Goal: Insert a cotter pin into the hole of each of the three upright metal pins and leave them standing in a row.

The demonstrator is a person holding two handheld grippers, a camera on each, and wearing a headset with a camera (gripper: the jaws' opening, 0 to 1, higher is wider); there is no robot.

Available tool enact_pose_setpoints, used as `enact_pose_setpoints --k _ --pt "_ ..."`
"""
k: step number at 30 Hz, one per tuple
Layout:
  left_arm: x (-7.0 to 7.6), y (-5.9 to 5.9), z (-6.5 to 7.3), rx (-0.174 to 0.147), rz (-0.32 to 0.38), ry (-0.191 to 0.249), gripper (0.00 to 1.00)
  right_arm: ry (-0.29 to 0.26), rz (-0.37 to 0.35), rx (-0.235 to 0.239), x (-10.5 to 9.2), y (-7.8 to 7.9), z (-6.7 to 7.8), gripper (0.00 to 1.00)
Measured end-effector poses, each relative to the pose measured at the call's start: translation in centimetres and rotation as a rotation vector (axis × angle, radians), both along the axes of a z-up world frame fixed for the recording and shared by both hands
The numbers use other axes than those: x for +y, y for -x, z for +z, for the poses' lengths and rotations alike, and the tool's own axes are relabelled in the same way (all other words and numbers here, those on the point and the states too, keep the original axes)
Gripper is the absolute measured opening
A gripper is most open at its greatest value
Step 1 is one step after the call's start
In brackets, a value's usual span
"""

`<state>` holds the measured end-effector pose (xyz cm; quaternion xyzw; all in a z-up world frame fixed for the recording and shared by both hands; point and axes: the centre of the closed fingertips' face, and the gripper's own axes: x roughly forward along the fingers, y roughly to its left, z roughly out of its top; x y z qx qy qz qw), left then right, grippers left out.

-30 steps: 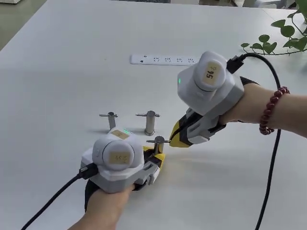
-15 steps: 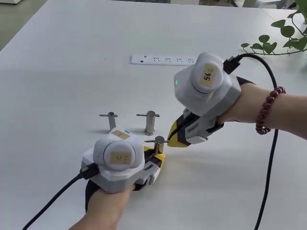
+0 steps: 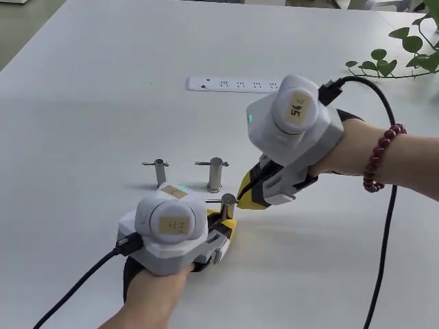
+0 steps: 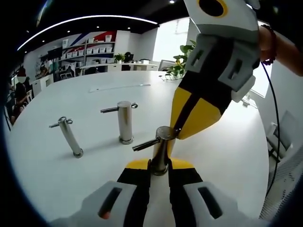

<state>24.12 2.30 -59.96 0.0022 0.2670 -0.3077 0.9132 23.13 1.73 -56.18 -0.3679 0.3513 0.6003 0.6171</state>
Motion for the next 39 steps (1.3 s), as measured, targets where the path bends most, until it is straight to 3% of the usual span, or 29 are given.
enact_pose_setpoints --k 14,22,31,39 --pt "0.1 -0.1 -0.1 0.015 0.003 0.004 0.15 -0.005 -0.042 0.025 0.1 -0.1 -0.2 0.00" --pt "0.6 0.1 -0.4 0.019 -0.003 -0.030 0.22 -0.031 -0.075 0.030 0.4 -0.1 0.0 0.08" --pt "0.9 0.5 0.5 -0.001 -0.022 -0.037 0.28 -0.088 -0.155 0.073 1.2 0.3 0.4 0.15" --pt "1.7 1.5 1.0 0.015 -0.018 -0.046 0.32 -0.090 -0.189 0.073 1.4 0.2 -0.1 0.17"
